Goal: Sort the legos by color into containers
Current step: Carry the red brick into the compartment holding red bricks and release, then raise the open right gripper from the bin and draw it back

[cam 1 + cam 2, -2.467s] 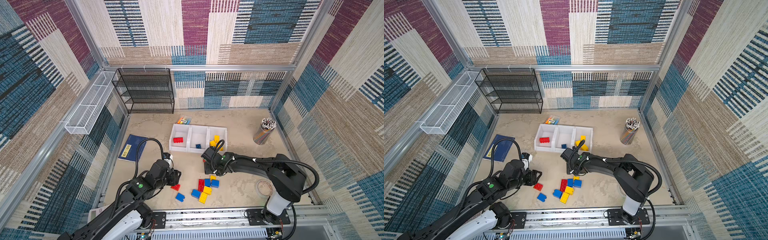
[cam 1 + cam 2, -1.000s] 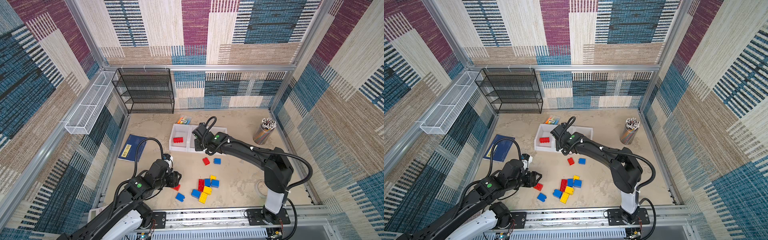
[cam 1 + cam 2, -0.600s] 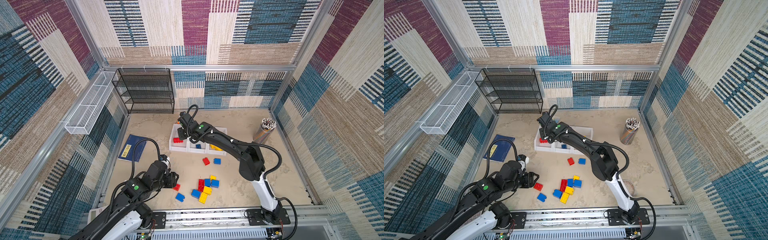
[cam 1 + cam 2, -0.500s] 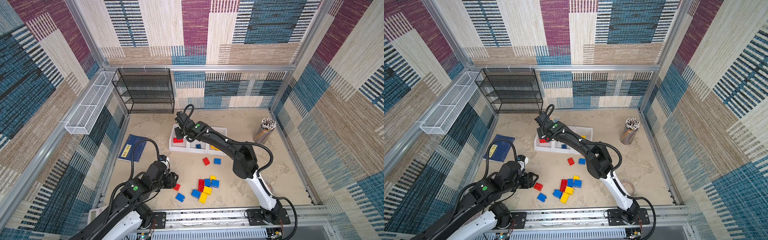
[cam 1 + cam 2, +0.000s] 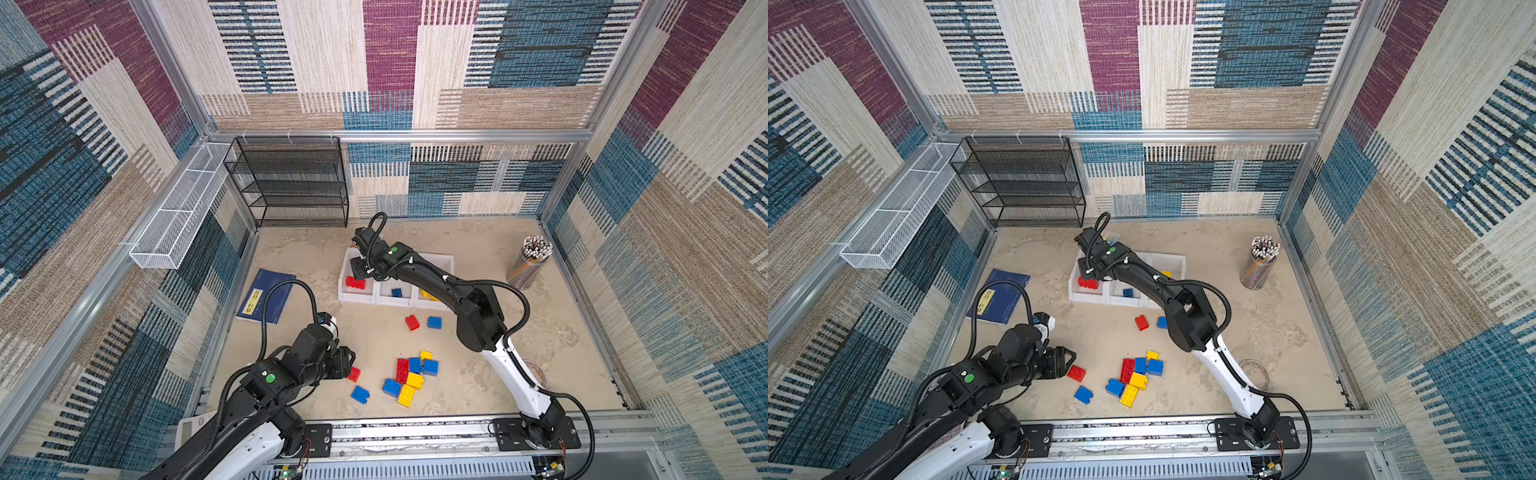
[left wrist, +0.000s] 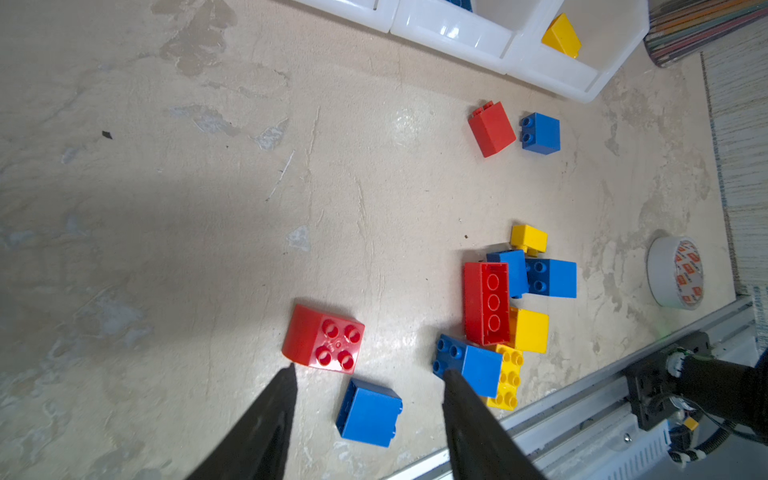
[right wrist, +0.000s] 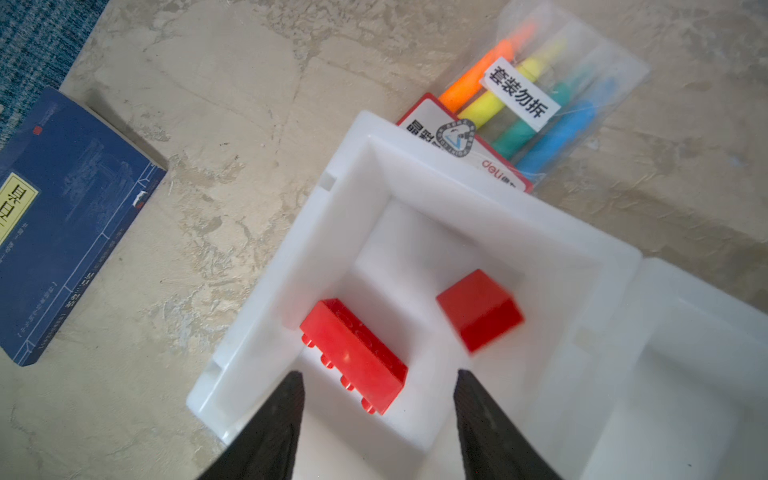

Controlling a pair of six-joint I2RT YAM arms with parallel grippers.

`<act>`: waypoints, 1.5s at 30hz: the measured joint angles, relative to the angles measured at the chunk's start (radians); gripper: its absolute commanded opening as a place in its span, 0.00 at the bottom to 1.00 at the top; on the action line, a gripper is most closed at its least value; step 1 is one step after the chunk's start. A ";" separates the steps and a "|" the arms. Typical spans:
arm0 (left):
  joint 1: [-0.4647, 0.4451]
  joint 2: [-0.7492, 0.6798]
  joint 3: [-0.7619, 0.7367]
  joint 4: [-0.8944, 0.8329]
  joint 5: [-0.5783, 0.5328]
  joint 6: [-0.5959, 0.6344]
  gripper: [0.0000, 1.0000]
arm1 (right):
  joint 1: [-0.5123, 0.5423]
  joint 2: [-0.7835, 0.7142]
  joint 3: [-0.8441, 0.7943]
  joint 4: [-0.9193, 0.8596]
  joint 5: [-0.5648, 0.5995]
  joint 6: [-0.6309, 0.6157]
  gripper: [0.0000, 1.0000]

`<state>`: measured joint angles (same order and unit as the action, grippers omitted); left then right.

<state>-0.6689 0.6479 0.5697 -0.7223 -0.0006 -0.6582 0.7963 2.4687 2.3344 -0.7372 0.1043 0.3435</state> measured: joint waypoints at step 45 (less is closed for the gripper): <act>-0.286 0.356 0.027 0.182 0.032 -0.026 0.57 | -0.057 -1.309 -1.507 0.160 0.116 0.284 0.67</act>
<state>-0.9550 1.0042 0.5968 -0.5404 0.0319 -0.6842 0.7391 1.1595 0.8272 -0.5770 0.2199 0.6277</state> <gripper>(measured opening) 0.572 0.673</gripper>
